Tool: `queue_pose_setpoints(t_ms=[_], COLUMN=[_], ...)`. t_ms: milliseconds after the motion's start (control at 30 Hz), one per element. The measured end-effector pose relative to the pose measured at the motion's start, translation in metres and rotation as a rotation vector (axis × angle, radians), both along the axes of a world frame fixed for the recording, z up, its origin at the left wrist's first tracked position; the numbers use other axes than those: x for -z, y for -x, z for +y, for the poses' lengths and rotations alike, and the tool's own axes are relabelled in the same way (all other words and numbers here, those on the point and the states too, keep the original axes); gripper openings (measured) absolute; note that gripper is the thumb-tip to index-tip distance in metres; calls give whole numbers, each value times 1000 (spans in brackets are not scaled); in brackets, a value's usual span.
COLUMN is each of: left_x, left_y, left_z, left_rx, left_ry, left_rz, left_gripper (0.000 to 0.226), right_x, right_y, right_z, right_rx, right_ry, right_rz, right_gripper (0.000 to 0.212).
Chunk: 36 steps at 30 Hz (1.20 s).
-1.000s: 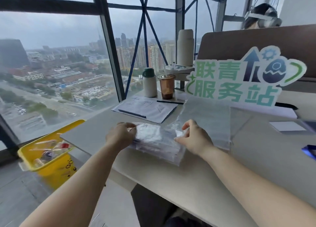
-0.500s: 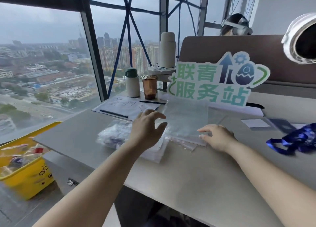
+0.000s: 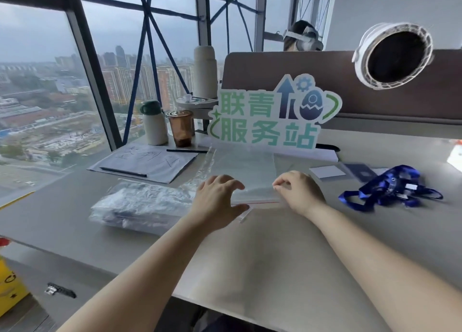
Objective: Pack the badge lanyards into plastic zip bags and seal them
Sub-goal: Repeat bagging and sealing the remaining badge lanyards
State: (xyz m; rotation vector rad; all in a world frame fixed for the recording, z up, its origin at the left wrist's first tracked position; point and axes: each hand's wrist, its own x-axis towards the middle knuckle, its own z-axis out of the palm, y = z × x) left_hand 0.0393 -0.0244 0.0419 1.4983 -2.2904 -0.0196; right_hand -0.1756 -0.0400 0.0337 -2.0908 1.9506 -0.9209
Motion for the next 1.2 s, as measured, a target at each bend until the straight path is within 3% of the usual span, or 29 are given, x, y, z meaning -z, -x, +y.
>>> queue_pose_setpoints(t_ms=[100, 233, 333, 400, 467, 667, 967, 1200], left_x=[6, 14, 17, 17, 20, 21, 37, 34], left_y=[13, 50, 86, 113, 138, 191, 211, 204], left_z=[1, 5, 9, 13, 18, 16, 17, 15], left_rx=[28, 102, 49, 31, 44, 125, 259, 253], left_ry=[4, -22, -30, -56, -104, -157, -98, -115], left_rz=[-93, -57, 100, 228, 332, 428, 340, 516], left_gripper=[56, 44, 37, 33, 30, 31, 33, 27], right_x=[-5, -7, -6, -6, -4, 7, 17, 18], right_y=[27, 68, 96, 111, 122, 145, 152, 145], right_z=[13, 35, 52, 62, 73, 87, 87, 86], right_rx=[38, 101, 201, 265, 331, 307, 279, 334], right_ry=[23, 39, 61, 96, 136, 6, 61, 127], right_rz=[-71, -251, -588, -874, -1036, -1094, -1057, -1216], right_gripper=[10, 11, 11, 23, 29, 24, 9, 25])
